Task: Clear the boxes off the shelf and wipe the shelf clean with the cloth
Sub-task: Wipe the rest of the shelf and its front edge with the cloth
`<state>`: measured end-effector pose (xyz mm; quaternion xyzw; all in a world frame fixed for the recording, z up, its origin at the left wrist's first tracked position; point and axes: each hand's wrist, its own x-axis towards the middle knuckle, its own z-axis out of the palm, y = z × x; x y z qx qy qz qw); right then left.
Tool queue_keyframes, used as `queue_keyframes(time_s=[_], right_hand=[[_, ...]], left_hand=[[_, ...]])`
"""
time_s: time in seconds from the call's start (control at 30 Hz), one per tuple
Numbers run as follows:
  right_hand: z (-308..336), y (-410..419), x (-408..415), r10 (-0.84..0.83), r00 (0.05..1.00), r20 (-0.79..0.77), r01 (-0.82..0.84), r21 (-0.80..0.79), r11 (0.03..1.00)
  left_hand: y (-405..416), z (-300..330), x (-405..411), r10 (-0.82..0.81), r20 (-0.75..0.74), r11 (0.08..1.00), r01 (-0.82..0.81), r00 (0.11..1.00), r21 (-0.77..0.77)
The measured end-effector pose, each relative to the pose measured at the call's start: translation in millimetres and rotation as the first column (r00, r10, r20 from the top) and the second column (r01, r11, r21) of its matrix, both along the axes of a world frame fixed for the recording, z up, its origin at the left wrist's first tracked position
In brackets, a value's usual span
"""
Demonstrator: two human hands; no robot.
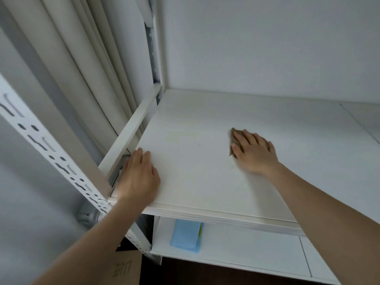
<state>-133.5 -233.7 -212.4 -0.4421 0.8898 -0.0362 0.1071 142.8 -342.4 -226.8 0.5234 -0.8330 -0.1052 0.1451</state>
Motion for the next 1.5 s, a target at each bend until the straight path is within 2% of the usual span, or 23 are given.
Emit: queue_keyframes(time_s=[0.07,0.13,0.23,0.37,0.43,0.53,0.6,0.67,0.8,0.87,0.93,1.13,1.2,1.33,1.43,1.5], right_hand=[[2.1,-17.1,9.2,-0.043,0.999,0.034,0.041,0.036,0.998],[3.0,-37.3,29.3,0.009,0.999,0.05,-0.01,0.031,0.999],[3.2,-53.4,72.8,0.194,0.979,0.066,-0.194,-0.02,0.981],[-2.1,-28.8,93.1,0.437,0.898,0.047,-0.435,-0.049,0.899],[-0.7,-14.7,70.3,0.408,0.913,0.015,-0.407,-0.041,0.913],[0.8,-18.4,38.3,0.175,0.984,-0.009,-0.175,-0.001,0.985],[0.6,-37.2,41.8,0.088,0.996,0.024,-0.089,0.036,0.995],[0.7,-53.4,63.2,0.11,0.993,0.051,-0.111,0.019,0.994],[-2.0,-41.6,109.0,0.333,0.942,0.054,-0.327,-0.086,0.941],[-3.2,-19.3,109.4,0.409,0.911,0.047,-0.404,-0.096,0.91],[-3.1,2.1,91.6,0.4,0.916,0.038,-0.396,-0.076,0.915],[0.3,18.6,19.0,0.042,0.999,0.01,-0.042,-0.016,0.999],[0.7,4.6,23.2,-0.007,1.0,0.024,0.007,0.011,1.0],[-1.2,1.2,62.6,0.133,0.99,0.049,-0.131,-0.045,0.99],[-1.8,28.3,83.9,0.29,0.956,0.047,-0.286,-0.078,0.955],[-3.7,52.1,79.7,0.319,0.946,0.053,-0.315,-0.071,0.946]], left_hand=[[6.3,0.0,0.6,0.009,-0.003,1.0,-0.009,1.0,-0.012],[6.6,0.5,-1.3,0.005,-0.011,1.0,-0.006,1.0,-0.031],[5.3,-1.8,1.1,0.001,-0.029,1.0,-0.002,1.0,-0.031],[5.0,-4.4,4.6,0.001,-0.049,1.0,-0.002,0.999,-0.016],[4.5,-3.9,4.2,-0.004,-0.065,1.0,0.003,0.998,-0.016],[4.3,-2.7,3.1,0.009,-0.093,1.0,-0.011,0.996,-0.016],[2.9,-1.7,3.0,0.007,-0.113,1.0,-0.01,0.994,-0.027],[1.2,-0.6,3.7,-0.006,-0.126,1.0,0.002,0.992,-0.028],[0.1,0.2,8.0,-0.016,-0.137,1.0,0.013,0.99,-0.017],[1.4,0.2,8.9,-0.018,-0.135,1.0,0.018,0.991,-0.005],[1.9,-0.1,9.3,-0.019,-0.135,1.0,0.02,0.991,0.003],[2.1,0.4,5.2,-0.014,-0.122,1.0,0.014,0.992,-0.002],[0.4,0.2,5.0,-0.017,-0.112,1.0,0.015,0.994,-0.014],[0.7,-0.2,3.7,-0.012,-0.098,1.0,0.011,0.995,-0.009],[1.1,-0.7,5.5,-0.002,-0.105,1.0,0.003,0.994,0.01],[1.4,-1.9,7.2,0.004,-0.109,1.0,-0.001,0.994,0.03]])
